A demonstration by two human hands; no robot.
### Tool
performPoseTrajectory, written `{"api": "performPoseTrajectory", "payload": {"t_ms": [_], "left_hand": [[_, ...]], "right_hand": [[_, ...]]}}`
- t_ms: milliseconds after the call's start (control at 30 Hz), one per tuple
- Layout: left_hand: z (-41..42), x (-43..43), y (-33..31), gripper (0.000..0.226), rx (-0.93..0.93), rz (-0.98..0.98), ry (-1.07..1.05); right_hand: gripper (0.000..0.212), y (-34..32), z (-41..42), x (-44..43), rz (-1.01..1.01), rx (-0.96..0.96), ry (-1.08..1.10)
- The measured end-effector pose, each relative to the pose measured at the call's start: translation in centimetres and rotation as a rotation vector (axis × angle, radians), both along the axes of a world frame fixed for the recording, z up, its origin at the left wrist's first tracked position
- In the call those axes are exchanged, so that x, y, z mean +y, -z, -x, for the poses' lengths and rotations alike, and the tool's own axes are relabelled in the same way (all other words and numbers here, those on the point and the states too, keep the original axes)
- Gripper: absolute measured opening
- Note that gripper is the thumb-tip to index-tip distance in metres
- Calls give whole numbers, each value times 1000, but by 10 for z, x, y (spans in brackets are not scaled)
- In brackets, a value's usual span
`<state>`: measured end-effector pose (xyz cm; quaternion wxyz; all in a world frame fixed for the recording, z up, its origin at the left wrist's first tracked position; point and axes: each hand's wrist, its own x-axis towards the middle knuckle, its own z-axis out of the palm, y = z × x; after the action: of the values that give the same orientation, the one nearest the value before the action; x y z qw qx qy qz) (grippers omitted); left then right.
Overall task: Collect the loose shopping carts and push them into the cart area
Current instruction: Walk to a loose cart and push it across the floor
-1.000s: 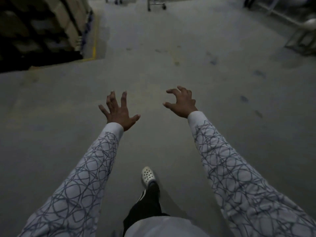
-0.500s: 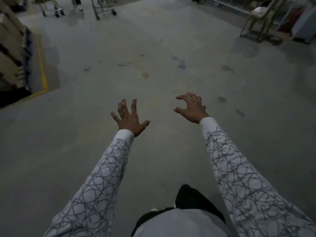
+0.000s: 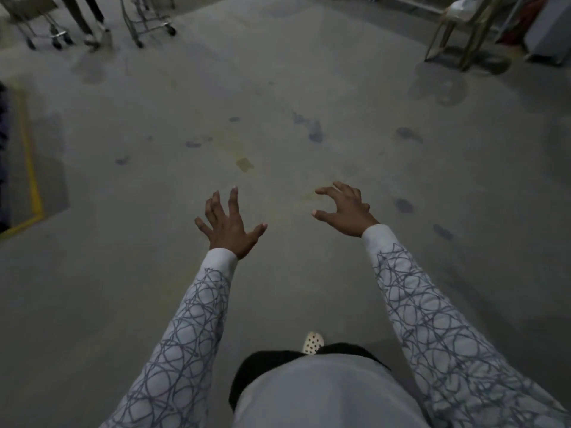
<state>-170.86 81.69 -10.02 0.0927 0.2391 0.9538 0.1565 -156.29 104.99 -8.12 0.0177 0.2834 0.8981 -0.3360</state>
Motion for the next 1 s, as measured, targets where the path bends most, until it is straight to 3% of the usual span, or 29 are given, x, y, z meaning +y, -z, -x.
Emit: {"api": "performPoseTrajectory", "payload": {"t_ms": [367,533,767,1000], "left_hand": [[222,177,30,103,-53,-95,-35],[367,264,40,103,-75,-119,-37],[538,378,-1,100,-55,-142,-13],[693,458,21,99,-95,-189,-104]], "right_hand": [[60,20,215,188,7,-32,19],[60,22,346,274,20,-37,39],[58,-6,520,368,27,-1,22],[57,29,711,474,67,27,-51]]}}
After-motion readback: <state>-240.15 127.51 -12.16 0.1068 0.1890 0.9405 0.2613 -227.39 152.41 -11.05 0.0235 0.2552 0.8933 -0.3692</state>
